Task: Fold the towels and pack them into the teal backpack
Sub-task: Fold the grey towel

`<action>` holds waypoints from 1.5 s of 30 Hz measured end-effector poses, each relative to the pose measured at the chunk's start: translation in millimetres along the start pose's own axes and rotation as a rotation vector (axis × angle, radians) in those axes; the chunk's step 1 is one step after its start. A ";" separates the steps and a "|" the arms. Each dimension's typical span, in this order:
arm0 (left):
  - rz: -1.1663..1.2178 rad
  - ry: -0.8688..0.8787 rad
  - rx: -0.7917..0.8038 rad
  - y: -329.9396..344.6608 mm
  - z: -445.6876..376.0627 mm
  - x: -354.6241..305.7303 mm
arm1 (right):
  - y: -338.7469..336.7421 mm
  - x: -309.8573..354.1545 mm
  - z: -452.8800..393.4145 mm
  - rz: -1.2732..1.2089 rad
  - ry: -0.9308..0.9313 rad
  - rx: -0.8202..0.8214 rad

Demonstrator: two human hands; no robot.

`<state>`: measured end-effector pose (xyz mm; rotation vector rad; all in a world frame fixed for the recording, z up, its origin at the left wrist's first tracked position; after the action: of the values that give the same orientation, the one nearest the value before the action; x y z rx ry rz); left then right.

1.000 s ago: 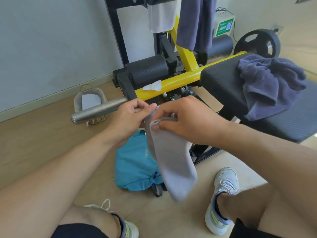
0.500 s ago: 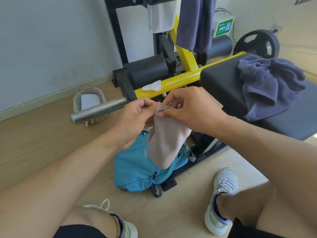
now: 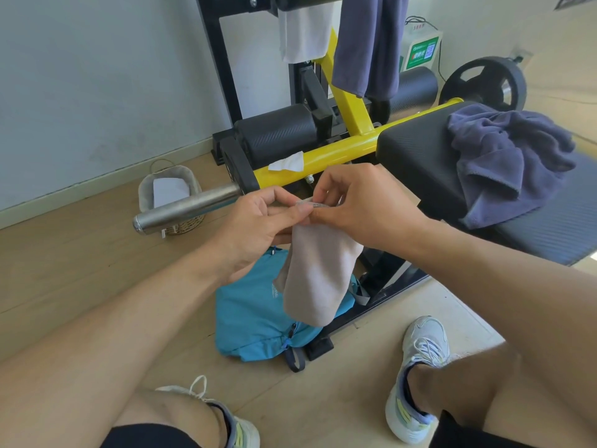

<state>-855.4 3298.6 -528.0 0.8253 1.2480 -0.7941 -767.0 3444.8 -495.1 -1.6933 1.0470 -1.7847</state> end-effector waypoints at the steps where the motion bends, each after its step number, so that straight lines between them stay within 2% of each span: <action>1: -0.020 -0.004 -0.010 -0.8 -0.2 0.7 | -1.0 1.1 -0.2 0.011 -0.004 0.034; 3: -0.053 -0.006 -0.048 -4.7 -1.5 0.9 | -2.3 -0.9 -0.5 0.101 0.005 0.180; 6: -0.137 0.000 -0.129 -19.3 -3.0 0.4 | -2.1 -9.8 2.7 0.390 0.040 0.427; 8: -0.273 0.002 -0.152 -29.3 -3.3 2.3 | -2.1 -13.5 5.2 0.480 0.048 0.462; 11: -0.491 -0.023 -0.205 -38.7 -4.3 6.6 | -4.8 -3.8 6.5 0.545 -0.022 0.374; 13: -0.550 -0.046 -0.238 -40.8 -4.2 6.5 | -6.6 2.0 6.1 0.544 -0.027 0.307; 18: -0.616 -0.023 -0.240 -37.2 -4.6 -3.9 | -17.5 -2.5 1.0 0.361 0.135 0.084; 21: -0.557 -0.022 -0.189 -33.8 -3.1 -8.8 | -21.6 -1.5 0.0 0.412 0.181 0.015; 24: -0.480 -0.067 -0.122 -28.6 -0.3 -9.5 | -16.7 4.0 1.7 0.487 0.168 0.039; 29: -0.322 -0.109 -0.151 -28.0 4.1 -11.4 | 0.3 28.8 5.9 0.796 -0.025 0.031; 30: -0.289 -0.107 -0.187 -29.3 3.7 -11.2 | 6.6 34.0 9.8 0.767 -0.040 0.053; 32: -0.267 -0.089 -0.268 -32.7 3.2 -8.8 | 22.9 40.9 20.2 0.534 0.006 0.157; 34: -0.443 -0.045 -0.305 -36.8 3.5 -6.2 | 43.4 45.8 30.3 0.259 0.030 0.363; 36: -0.691 -0.037 -0.216 -38.5 5.0 -5.8 | 56.7 54.7 39.4 0.097 -0.008 0.660; 37: -0.773 -0.049 -0.142 -38.8 6.4 -5.9 | 57.9 56.8 43.4 0.093 -0.017 0.792; 39: -0.855 -0.073 -0.026 -41.3 9.4 -7.5 | 54.9 48.1 45.1 0.271 0.008 0.925; 42: -0.894 -0.043 -0.023 -47.3 13.0 -14.9 | 45.0 15.5 31.9 0.608 0.135 0.823; 43: -0.897 -0.020 -0.030 -48.7 13.7 -17.5 | 41.8 5.1 26.3 0.593 0.182 0.765; 45: -0.897 0.014 -0.034 -49.8 15.3 -21.5 | 39.1 -10.6 14.3 0.371 0.222 0.664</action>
<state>-894.5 3262.4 -509.7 0.2000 1.6486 -1.4660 -758.2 3426.4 -532.9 -0.8611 0.6745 -1.8145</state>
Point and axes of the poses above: each hand's wrist, its own z-axis away from the middle knuckle, its own y-axis out of the palm, x = y × z, the point moved 3 cm from there along -z, towards the middle knuckle, and after that the axes turned 11 degrees about x, right-handed, at the moved point
